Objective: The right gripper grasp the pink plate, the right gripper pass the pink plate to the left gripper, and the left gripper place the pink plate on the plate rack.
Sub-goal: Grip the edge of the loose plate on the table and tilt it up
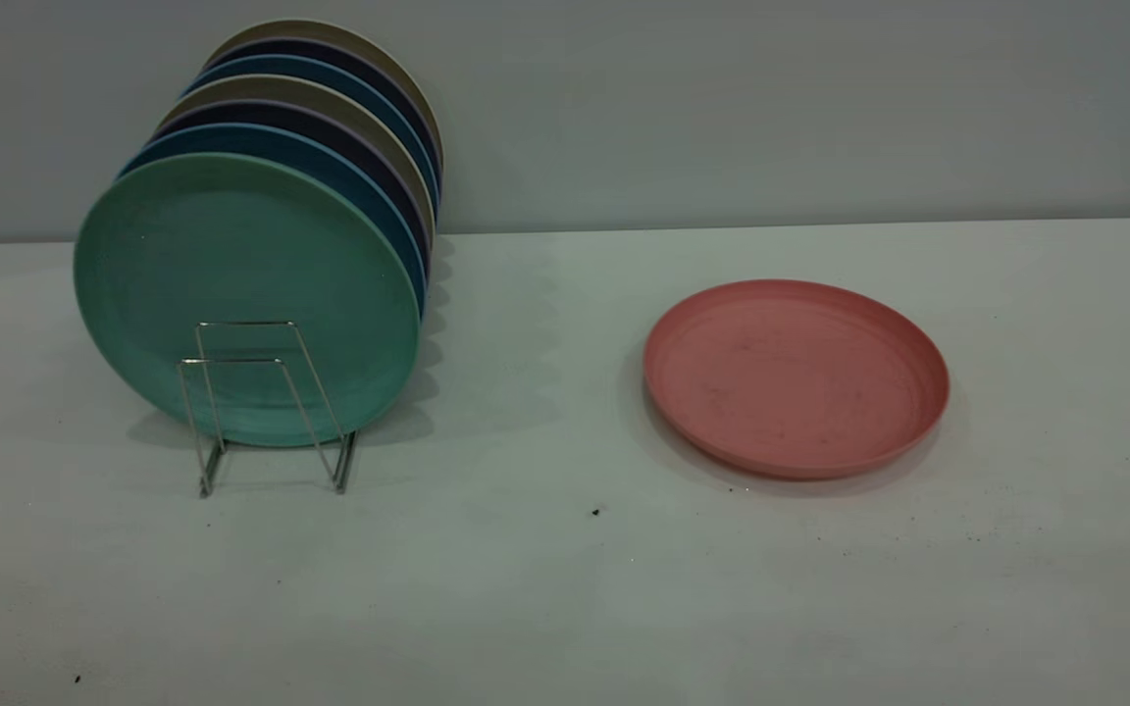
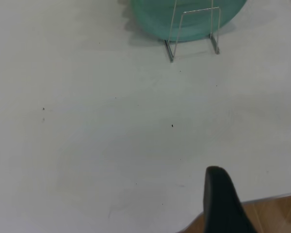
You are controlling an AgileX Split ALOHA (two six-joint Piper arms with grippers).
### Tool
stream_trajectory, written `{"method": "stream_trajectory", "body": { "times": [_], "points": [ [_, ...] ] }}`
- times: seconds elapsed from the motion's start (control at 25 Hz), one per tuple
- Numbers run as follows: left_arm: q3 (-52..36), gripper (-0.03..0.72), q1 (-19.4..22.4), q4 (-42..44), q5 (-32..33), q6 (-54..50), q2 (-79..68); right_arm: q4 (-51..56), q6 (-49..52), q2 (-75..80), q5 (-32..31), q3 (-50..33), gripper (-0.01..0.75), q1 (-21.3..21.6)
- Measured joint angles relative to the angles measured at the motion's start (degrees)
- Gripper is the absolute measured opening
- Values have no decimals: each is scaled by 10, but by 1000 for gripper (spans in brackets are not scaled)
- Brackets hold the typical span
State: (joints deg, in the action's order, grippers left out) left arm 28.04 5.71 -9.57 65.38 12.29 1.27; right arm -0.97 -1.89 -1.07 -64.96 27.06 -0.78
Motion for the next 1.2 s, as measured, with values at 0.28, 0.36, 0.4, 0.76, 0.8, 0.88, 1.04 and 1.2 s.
{"method": "stream_trajectory", "body": {
  "times": [0.28,0.36,0.4,0.76,0.8,0.88,1.04,1.2],
  "points": [
    [0,406,0,0,0,0,0,0,0,0,0,0,372,0],
    [0,406,0,0,0,0,0,0,0,0,0,0,372,0],
    [0,406,0,0,0,0,0,0,0,0,0,0,372,0],
    [0,406,0,0,0,0,0,0,0,0,0,0,372,0],
    [0,406,0,0,0,0,0,0,0,0,0,0,372,0],
    [0,406,0,0,-1,0,0,0,0,0,0,0,372,0],
    [0,406,-2,2,-1,0,0,0,0,0,0,0,372,0],
    [0,406,-33,2,-1,1,0,0,0,0,0,0,372,0]
  ]
}}
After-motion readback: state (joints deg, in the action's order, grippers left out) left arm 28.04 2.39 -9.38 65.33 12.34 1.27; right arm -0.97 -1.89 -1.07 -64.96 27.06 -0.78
